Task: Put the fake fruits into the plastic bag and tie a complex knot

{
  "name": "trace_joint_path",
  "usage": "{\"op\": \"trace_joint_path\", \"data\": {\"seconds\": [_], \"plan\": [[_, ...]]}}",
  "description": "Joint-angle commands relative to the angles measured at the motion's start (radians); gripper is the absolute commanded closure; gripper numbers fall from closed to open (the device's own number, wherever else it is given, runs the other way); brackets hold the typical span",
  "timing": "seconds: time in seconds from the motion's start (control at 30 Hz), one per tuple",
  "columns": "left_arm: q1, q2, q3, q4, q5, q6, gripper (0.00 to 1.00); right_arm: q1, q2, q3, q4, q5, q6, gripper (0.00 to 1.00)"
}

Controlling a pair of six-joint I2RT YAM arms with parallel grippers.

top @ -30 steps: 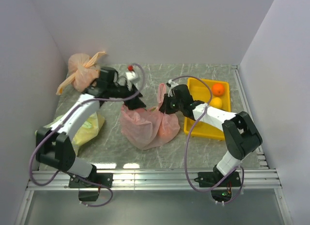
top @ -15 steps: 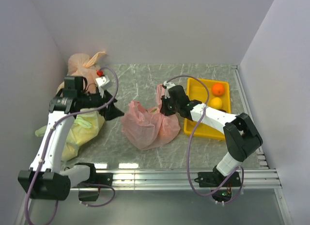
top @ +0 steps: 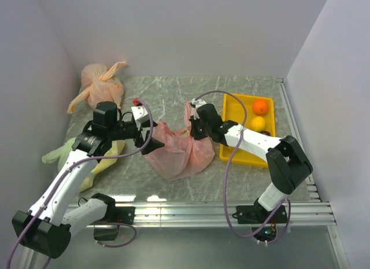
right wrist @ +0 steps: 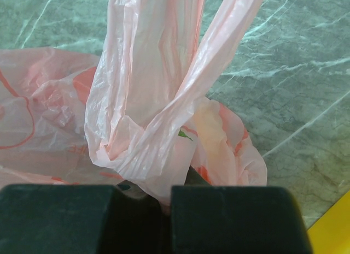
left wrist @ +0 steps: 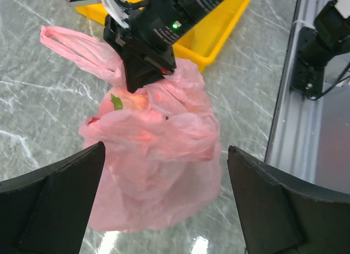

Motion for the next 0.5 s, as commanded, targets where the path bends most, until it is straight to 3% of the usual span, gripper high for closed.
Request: {"op": "trace_joint_path", "data": {"seconds": [0.0,0.03,0.07,0.13,0.17,0.23,0.27,0.4,0.47], "plan": [[-0.027,0.031,-0.017,0.166,-0.056,-0.068,0.01,0.015,-0.005,0.01,-0.071,0.042,-0.031,1.0],[-0.038,0.043,-0.016,0.176,-0.07,-0.079,0.06,0.019,-0.003,0.01,-0.071,0.044,-0.037,1.0],[-0.038,0.057,-0.002,0.168,-0.055,-0.085,0.24,0.018,0.0,0.01,-0.072,0.066,-0.045,1.0],[-0.036,0.089,0.032,0.128,-0.03,-0.071,0.48,0.022,0.003,0.006,-0.074,0.08,-0.071,1.0],[-0.035,0.089,0.055,0.121,-0.03,-0.077,0.64,0.021,0.004,0.004,-0.072,0.1,-0.08,1.0],[-0.03,0.063,0.059,0.13,-0.021,-0.094,0.78,0.021,0.007,-0.003,-0.078,0.114,-0.105,1.0],[-0.029,0.049,0.056,0.134,-0.031,-0.1,0.98,0.022,0.015,-0.003,-0.081,0.125,-0.112,1.0],[0.014,-0.035,0.056,0.099,-0.064,-0.168,1.0,0.021,0.018,-0.016,-0.086,0.157,-0.151,1.0],[0.114,-0.06,0.052,0.076,-0.045,-0.189,1.0,0.021,0.009,-0.023,-0.086,0.165,-0.172,1.0]]}}
